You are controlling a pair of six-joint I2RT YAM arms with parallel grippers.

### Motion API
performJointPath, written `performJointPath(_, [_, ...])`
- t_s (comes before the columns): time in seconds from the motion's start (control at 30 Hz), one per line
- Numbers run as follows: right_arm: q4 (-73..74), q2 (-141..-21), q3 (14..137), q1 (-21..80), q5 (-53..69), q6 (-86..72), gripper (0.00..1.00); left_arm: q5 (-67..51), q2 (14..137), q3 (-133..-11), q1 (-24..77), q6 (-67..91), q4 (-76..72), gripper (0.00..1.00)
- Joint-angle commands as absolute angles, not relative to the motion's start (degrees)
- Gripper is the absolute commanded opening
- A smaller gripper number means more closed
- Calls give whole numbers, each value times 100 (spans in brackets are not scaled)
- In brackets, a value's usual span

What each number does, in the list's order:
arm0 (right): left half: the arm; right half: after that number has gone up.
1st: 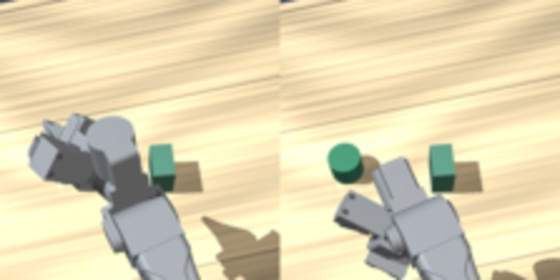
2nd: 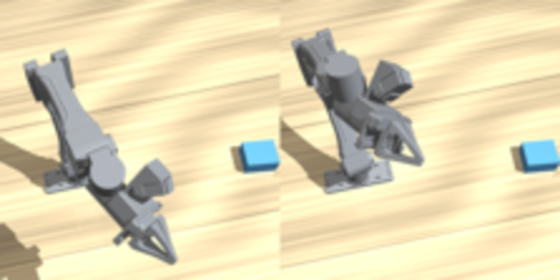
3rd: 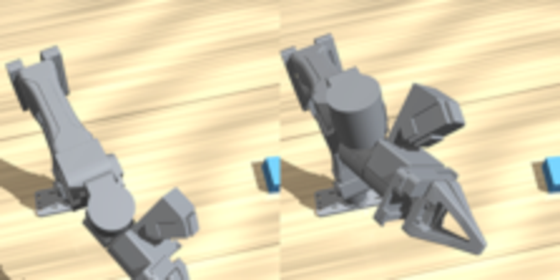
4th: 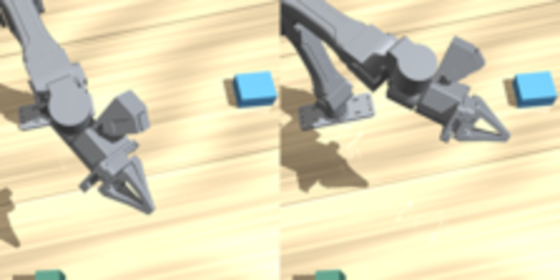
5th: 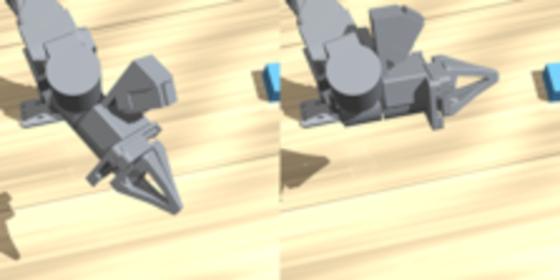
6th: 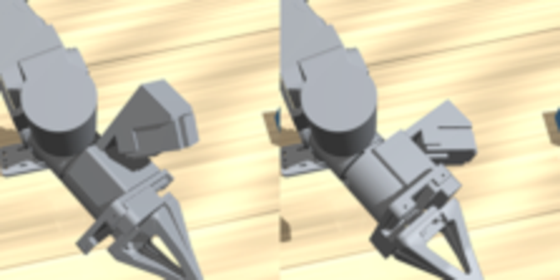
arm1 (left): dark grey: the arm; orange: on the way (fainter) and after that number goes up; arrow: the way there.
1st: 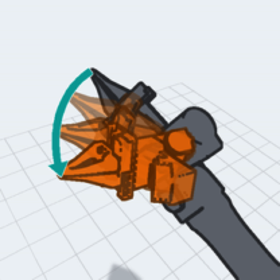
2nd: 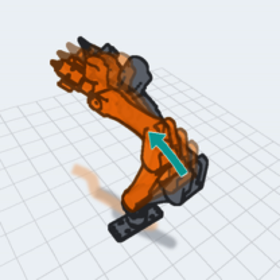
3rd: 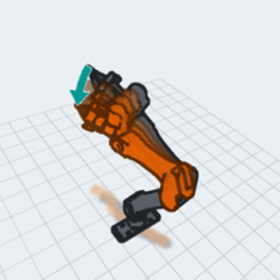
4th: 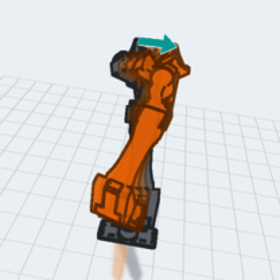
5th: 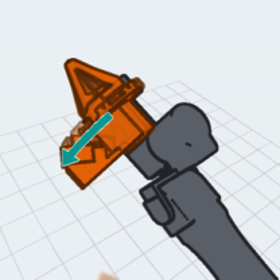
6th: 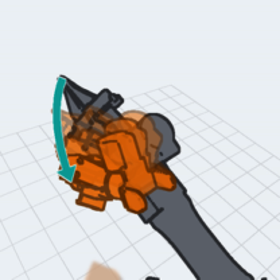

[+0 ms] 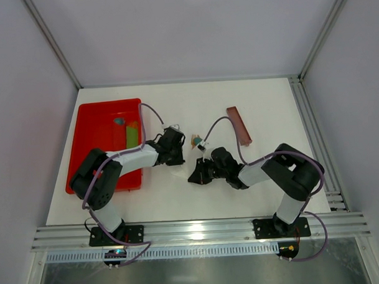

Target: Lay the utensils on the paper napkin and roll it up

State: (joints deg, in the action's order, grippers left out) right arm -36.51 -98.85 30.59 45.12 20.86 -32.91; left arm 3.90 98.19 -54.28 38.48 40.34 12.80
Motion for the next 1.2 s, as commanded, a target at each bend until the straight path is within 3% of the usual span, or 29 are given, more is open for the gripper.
performJointPath(0.0, [-4237, -9862, 2865, 4482, 2311, -3401, 9, 607, 10002, -5388, 3814, 4060, 1414, 0])
performJointPath(0.43, [-2734, -7884, 2601, 4412, 1364, -3138, 9, -456, 9905, -4554, 3929, 4912, 493, 0])
performJointPath(0.67, [-2689, -8375, 3172, 4201, 1713, -2909, 9, -571, 9879, -4272, 4008, 5185, 229, 0])
performJointPath(0.97, [-3884, -9694, 2910, 3683, 2426, -3182, 9, -492, 9870, -4184, 4017, 5177, 298, 0])
performJointPath(1.17, [-3465, -9213, 2969, 3674, 2057, -3217, 9, -369, 9861, -4263, 4017, 5089, 466, 0])
